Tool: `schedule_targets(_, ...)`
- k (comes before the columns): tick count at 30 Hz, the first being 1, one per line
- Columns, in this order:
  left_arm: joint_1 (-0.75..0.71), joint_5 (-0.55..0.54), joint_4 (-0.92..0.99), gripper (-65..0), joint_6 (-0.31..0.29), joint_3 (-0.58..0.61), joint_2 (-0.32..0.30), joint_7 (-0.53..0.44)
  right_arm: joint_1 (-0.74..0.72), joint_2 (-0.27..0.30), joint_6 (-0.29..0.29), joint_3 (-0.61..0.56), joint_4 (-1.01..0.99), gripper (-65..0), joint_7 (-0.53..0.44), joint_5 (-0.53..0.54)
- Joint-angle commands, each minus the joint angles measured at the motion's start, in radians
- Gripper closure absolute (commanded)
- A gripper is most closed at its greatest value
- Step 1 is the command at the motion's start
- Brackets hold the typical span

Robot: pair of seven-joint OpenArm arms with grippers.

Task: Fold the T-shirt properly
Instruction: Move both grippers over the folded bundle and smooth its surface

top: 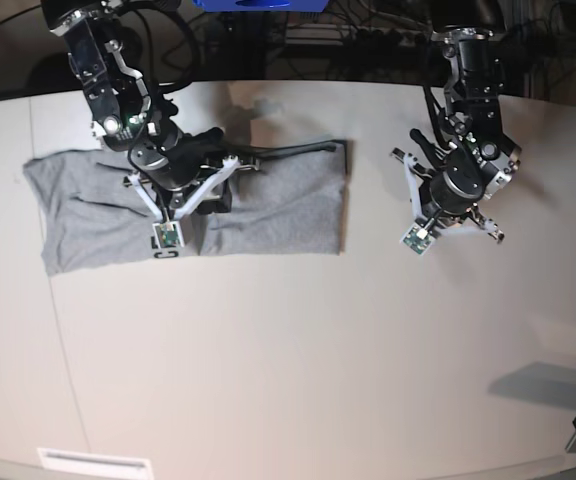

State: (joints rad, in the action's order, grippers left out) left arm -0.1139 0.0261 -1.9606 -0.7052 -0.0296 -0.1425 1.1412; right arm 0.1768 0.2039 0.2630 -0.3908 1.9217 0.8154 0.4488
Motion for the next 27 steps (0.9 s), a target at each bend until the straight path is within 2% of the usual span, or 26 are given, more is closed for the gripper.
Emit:
schedule_targets(1,0.020,-0.004,-0.018,0.0,0.007,-0.003,0.010,0.001,-0.020,0.004,0.000,0.002,0.019,-14.5,-0.020,0.005)
schedule_targets(7,0.056,0.004,-0.013,0.0,0.007,0.000,0.148,0.032,-0.070,0.004,0.002,0.002,0.017,-14.5,-0.014,0.005)
schedule_targets(10,0.058,0.007,-0.010,0.0,0.007,0.018,0.189,0.032,-0.096,0.004,0.002,0.002,0.015,-14.8,-0.014,0.005)
schedule_targets(16,0.033,0.008,0.016,0.0,0.007,0.195,0.186,0.036,-0.148,0.004,-0.001,0.003,-0.037,-14.9,-0.014,0.005)
schedule_targets(21,-0.002,0.008,0.025,0.0,0.007,0.236,0.168,0.032,-0.167,0.004,-0.003,0.016,-0.107,-14.8,-0.020,0.005)
schedule_targets(25,-0.017,0.008,0.033,0.0,0.007,0.293,0.114,0.032,-0.168,0.004,-0.008,0.068,-0.163,-14.7,-0.020,0.005)
schedule_targets(27,-0.022,0.007,0.042,0.0,0.007,0.293,0.099,0.030,-0.168,0.004,-0.032,0.092,-0.172,-14.7,-0.020,0.005)
